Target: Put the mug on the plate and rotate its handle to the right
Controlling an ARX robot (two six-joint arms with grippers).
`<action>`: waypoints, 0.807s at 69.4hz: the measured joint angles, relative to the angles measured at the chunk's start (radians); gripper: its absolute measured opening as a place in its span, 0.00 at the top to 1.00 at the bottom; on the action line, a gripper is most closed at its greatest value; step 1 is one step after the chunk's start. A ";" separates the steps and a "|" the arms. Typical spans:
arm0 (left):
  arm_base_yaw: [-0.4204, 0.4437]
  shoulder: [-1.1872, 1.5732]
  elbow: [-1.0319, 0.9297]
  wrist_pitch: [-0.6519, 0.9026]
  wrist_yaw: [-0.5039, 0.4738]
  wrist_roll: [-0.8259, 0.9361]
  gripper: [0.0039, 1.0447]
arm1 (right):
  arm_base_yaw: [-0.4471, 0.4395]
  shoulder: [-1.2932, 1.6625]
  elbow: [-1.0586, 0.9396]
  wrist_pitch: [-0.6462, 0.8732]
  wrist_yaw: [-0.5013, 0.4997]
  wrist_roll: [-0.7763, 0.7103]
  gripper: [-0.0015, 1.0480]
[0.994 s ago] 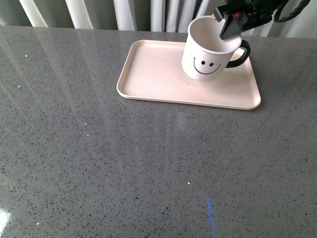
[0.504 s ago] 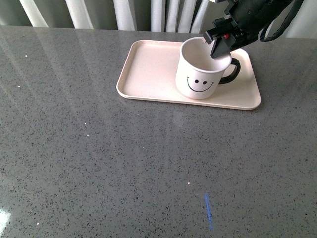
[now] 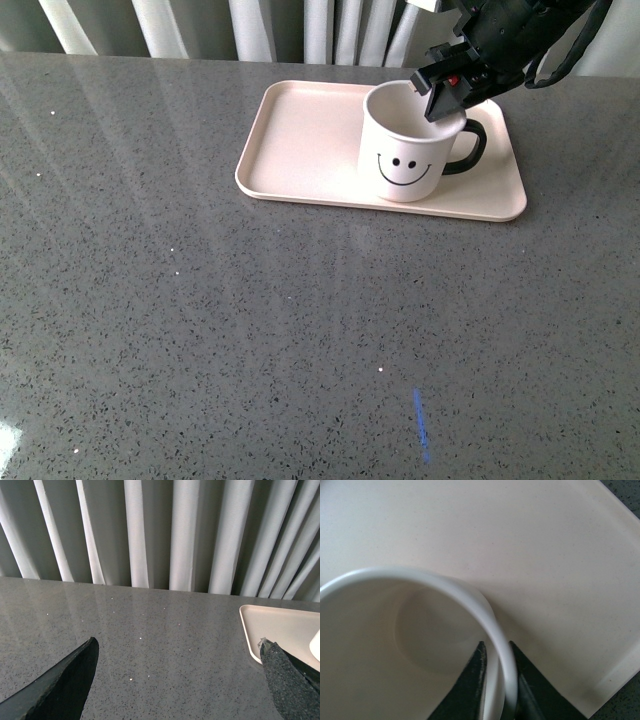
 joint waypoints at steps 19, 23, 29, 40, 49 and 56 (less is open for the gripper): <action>0.000 0.000 0.000 0.000 0.000 0.000 0.09 | 0.001 0.000 0.003 0.000 0.001 -0.003 0.44; 0.000 0.000 0.000 0.000 0.000 0.000 0.09 | 0.002 0.000 0.005 0.000 -0.001 -0.004 0.36; 0.000 0.000 0.000 0.000 0.000 0.000 0.09 | 0.001 -0.002 0.008 0.002 -0.020 -0.003 0.19; 0.000 0.000 0.000 0.000 0.000 0.000 0.09 | -0.010 -0.069 -0.013 0.098 -0.068 0.005 0.09; 0.000 0.000 0.000 0.000 0.000 0.000 0.09 | -0.026 -0.163 -0.061 0.169 -0.111 0.010 0.09; 0.000 0.000 0.000 0.000 0.000 0.000 0.09 | -0.027 -0.209 -0.117 0.294 -0.042 0.052 0.12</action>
